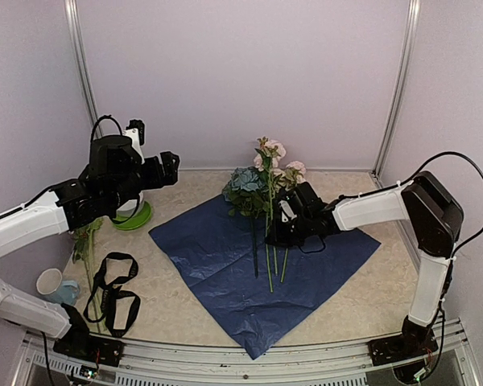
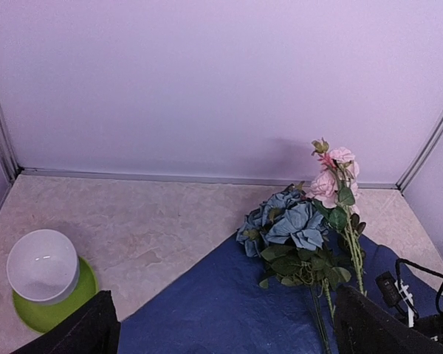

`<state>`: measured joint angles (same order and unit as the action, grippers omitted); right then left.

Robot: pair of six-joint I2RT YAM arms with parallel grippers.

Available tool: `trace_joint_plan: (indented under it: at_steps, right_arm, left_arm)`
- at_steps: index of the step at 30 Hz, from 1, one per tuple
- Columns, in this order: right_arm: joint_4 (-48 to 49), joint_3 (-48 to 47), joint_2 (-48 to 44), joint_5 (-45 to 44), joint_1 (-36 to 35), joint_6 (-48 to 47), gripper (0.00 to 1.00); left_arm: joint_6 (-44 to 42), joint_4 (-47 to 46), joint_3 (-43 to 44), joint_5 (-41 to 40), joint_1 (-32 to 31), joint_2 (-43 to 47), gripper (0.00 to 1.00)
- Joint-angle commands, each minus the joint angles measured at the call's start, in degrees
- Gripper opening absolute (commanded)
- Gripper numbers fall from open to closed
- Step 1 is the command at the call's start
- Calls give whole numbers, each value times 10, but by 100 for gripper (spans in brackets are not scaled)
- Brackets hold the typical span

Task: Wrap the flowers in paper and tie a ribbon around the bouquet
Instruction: Place the fake flower on the flattened wrapping paper.

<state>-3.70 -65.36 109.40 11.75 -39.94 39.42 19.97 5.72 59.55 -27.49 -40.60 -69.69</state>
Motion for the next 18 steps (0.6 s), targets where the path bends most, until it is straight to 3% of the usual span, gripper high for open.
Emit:
trace_joint_plan:
  at_steps: [1,5,8,12,18]
  right_arm:
    - [-15,-7,4,-10,3,0,17]
    - [-51,-25,2,-34,3,-17,37]
    - [-72,-33,-4,-53,3,-29,41]
    - [-106,-43,-17,-80,3,-54,44]
    - [-162,-65,-35,-124,2,-97,48]
  left_arm:
    - [-9,16,2,-20,18,18,99]
    - [-5,34,3,-22,34,19,99]
    - [33,89,1,-32,76,7,99]
    - [101,201,-6,3,188,-32,99]
    - [100,206,-64,58,326,-52,99]
